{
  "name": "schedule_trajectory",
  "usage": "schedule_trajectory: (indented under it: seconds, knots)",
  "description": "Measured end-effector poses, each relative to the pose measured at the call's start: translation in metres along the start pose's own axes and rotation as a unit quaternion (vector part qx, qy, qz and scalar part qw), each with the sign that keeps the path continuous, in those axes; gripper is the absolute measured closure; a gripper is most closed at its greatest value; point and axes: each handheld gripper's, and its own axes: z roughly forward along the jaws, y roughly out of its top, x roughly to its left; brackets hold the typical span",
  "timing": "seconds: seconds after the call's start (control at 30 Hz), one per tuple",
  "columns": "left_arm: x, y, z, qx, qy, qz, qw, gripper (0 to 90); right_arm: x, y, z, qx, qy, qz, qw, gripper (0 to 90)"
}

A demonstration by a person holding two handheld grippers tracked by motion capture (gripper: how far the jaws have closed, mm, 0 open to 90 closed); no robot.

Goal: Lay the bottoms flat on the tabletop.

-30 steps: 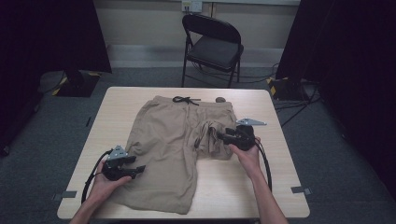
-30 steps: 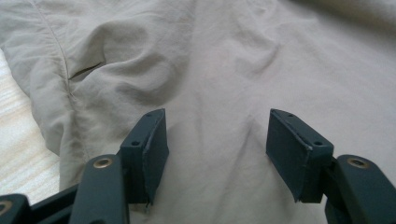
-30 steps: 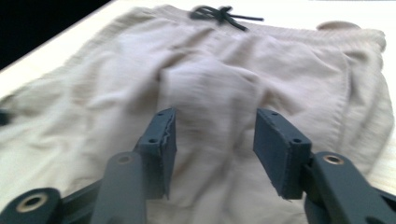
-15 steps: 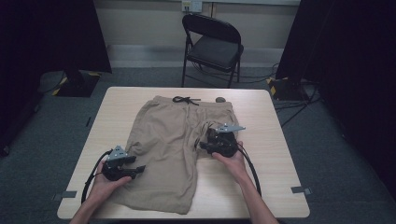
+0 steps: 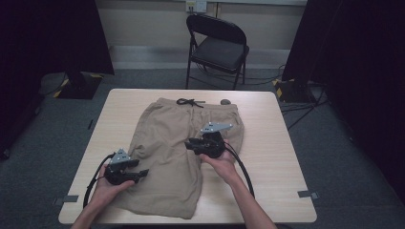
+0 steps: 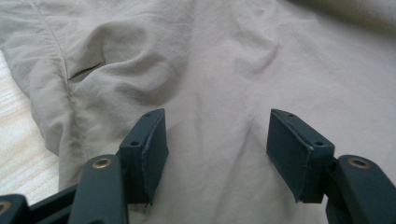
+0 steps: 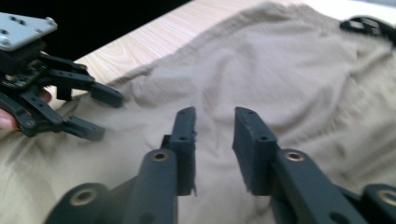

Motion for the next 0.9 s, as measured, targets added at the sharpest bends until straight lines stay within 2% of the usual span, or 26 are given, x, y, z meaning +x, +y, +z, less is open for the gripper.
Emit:
schedule_trajectory:
  seconds: [0.17,0.43,0.53,0.67,0.7,0.83,0.87,0.9]
  knots:
    - [0.001,0.000,0.000,-0.001,-0.002,-0.002,1.0000,37.6,-0.018,-0.016,-0.012,-0.008,-0.014,0.031,0.9994,61.4]
    - [0.000,0.000,0.000,-0.001,-0.004,-0.002,1.0000,37.6,-0.033,-0.026,-0.034,-0.015,-0.045,0.039,0.9981,54.2]
    - [0.000,0.000,0.000,-0.001,-0.004,-0.001,1.0000,37.6,-0.037,-0.032,-0.031,0.003,-0.073,0.041,0.9964,49.6]
    - [0.000,0.000,0.000,-0.001,-0.003,-0.002,1.0000,37.6,-0.040,-0.039,-0.017,0.025,-0.083,0.034,0.9956,45.9]
    - [0.000,0.000,0.000,-0.001,-0.004,-0.001,1.0000,37.6,-0.041,-0.040,-0.013,0.027,-0.083,0.035,0.9955,48.2]
    - [0.000,0.000,0.000,-0.001,-0.003,-0.001,1.0000,37.6,-0.046,-0.039,0.000,0.027,-0.073,0.042,0.9961,82.0]
    - [0.000,0.000,0.000,-0.002,-0.004,-0.002,1.0000,37.5,-0.045,-0.037,0.001,0.024,-0.068,0.042,0.9965,87.9]
    - [0.001,0.000,0.000,-0.001,-0.002,-0.002,1.0000,37.6,-0.043,-0.034,0.001,0.017,-0.058,0.041,0.9973,89.9]
